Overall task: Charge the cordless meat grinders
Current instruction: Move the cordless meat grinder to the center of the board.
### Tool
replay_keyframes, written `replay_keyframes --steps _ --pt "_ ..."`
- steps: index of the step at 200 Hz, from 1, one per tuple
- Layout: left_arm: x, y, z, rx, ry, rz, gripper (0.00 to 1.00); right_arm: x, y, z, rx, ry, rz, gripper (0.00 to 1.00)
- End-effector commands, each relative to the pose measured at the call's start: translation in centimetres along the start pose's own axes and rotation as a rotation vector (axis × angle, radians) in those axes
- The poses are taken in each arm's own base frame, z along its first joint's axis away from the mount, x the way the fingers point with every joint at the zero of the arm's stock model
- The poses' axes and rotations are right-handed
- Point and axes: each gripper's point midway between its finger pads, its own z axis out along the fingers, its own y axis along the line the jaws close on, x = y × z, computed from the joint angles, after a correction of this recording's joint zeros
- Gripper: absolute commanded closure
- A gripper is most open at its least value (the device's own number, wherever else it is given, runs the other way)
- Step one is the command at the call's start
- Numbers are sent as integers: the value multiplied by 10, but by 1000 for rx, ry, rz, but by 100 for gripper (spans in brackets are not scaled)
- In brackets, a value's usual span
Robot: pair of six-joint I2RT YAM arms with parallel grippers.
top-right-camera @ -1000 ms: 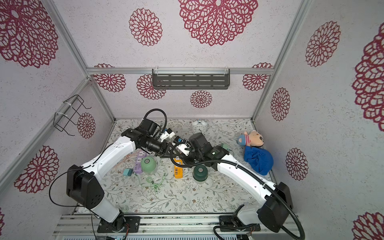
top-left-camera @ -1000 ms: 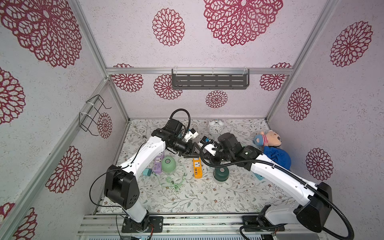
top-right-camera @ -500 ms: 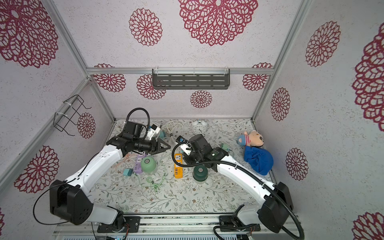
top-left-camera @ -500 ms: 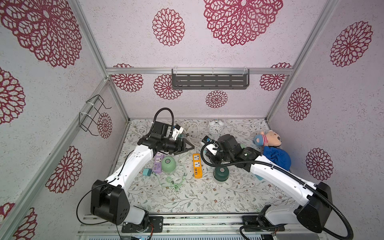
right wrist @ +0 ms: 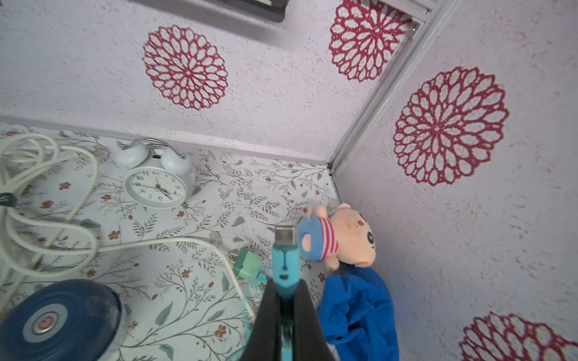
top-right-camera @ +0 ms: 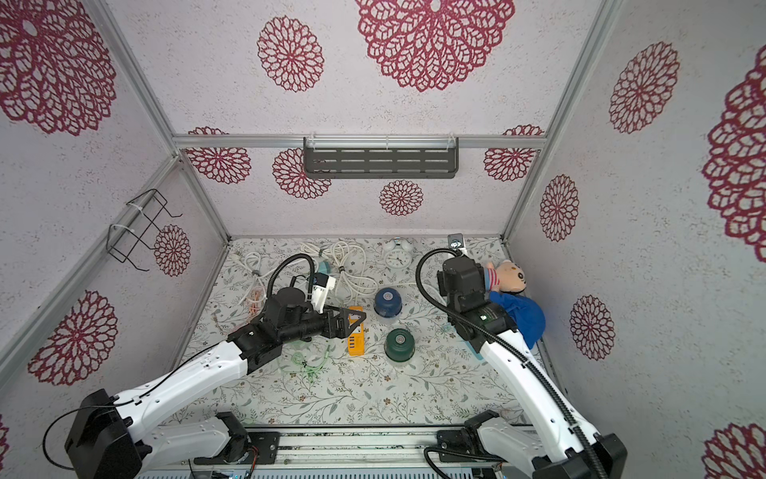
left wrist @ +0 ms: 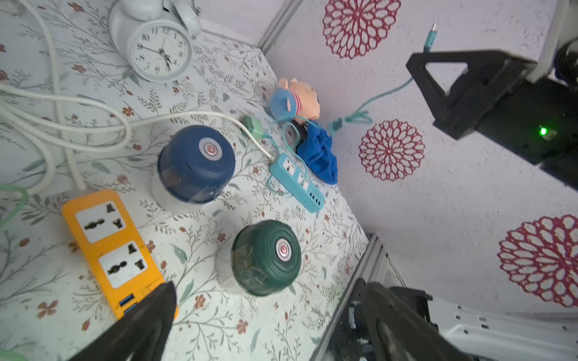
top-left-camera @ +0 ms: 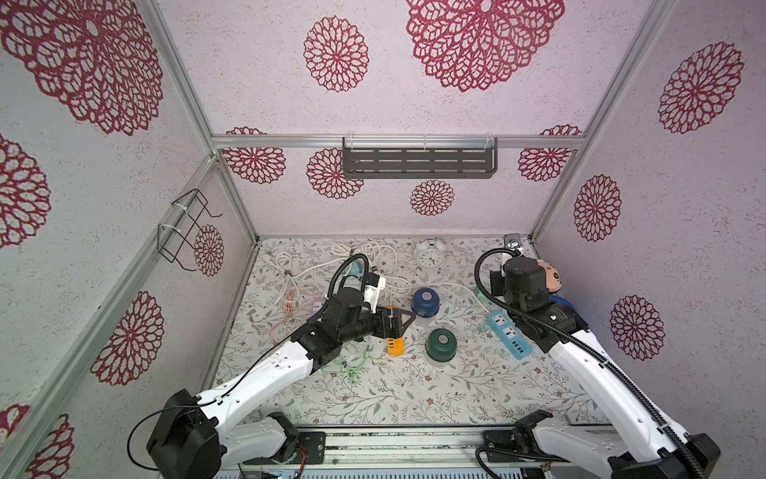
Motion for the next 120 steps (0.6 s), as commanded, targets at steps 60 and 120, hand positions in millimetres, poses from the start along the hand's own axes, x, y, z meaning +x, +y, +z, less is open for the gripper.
replay_keyframes --steps 60,120 --pt "39 13 21 -80 -43 -16 3 135 98 26 -392 221 141 100" --pt "41 22 25 -97 -67 -64 1 167 115 17 -493 290 179 100"
